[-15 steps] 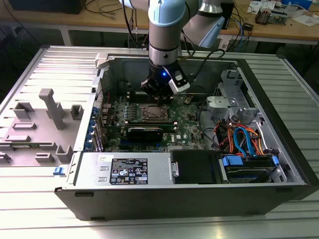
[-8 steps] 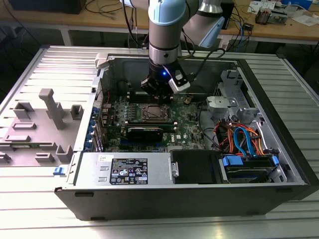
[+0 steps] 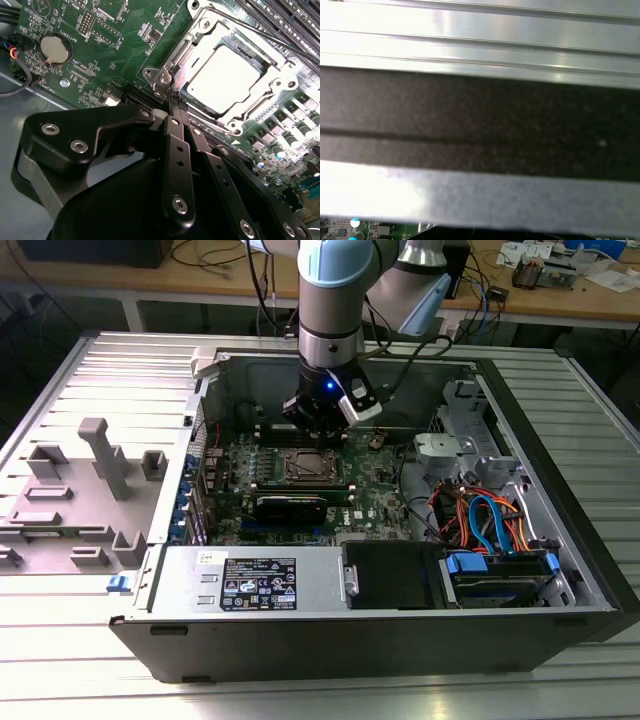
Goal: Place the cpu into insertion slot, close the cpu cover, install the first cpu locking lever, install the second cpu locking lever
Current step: 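Install the second cpu locking lever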
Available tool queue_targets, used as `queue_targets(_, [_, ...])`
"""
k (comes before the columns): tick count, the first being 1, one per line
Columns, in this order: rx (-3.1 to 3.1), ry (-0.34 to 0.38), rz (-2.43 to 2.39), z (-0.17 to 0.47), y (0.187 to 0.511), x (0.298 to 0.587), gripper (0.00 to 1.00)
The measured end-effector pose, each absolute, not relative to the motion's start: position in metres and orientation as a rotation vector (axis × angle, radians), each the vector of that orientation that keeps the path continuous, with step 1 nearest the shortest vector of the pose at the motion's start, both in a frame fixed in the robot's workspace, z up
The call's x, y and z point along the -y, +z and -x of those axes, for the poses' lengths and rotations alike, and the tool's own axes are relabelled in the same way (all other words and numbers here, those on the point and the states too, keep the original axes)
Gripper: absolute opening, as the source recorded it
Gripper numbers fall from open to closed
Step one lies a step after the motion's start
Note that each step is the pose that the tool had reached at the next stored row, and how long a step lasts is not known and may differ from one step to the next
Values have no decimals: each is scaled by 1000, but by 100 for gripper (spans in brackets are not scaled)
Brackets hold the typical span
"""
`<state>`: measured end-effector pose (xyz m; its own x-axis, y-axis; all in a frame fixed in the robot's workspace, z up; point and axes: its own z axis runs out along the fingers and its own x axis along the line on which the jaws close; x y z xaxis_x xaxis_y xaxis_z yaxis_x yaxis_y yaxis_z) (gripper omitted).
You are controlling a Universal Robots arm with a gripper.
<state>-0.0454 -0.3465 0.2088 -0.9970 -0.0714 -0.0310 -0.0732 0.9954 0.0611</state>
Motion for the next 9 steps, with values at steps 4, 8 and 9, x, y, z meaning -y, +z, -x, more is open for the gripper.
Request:
queue_targets(4, [-3109,96,113,45,209,346,11])
queue_targets(8, [-3109,96,113,45,209,346,11])
queue_targets(9, [-3109,96,113,45,209,346,11])
